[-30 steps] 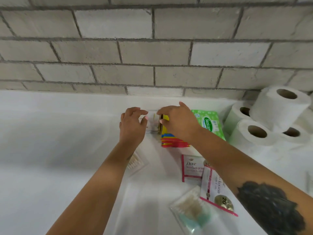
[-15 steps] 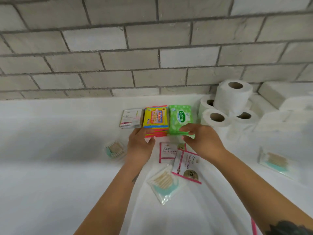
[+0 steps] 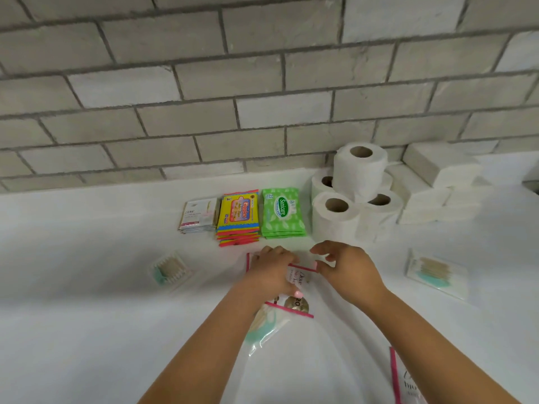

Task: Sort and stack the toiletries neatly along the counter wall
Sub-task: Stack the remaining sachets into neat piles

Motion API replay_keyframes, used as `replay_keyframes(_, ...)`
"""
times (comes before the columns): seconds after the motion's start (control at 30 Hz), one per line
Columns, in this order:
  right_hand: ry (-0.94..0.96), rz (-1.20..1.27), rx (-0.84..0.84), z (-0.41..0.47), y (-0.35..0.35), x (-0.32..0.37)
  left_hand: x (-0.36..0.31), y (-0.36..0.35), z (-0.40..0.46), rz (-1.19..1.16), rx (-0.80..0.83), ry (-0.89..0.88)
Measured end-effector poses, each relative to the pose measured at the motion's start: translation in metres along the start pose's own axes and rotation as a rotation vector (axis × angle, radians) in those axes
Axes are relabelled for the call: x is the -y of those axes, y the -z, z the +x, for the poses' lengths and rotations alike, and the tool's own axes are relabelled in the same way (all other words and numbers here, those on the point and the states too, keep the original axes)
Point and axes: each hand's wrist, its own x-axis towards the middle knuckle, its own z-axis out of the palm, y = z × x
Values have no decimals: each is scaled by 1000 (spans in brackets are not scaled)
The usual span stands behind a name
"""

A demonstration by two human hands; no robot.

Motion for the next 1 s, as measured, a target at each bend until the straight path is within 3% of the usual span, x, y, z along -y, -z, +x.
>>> replay_keyframes(0.13,-14,48,-29,4,4,-5,-4,-1,10,179,63,-20)
replay_keyframes(0.3,-17,101,-58,10,4,-6,-5,1,15,218,43,-26)
replay_keyframes(0.63,-36,249,-128,25,-11,7,41,34,-6,-516,-133,16)
replay_keyframes(0.9,23,-99,198,46,-47,35,83,61,-28,-717,-455,117)
replay_keyframes(1.0,20,-284,241,53,-56,44,94,65,-38,-717,-508,150)
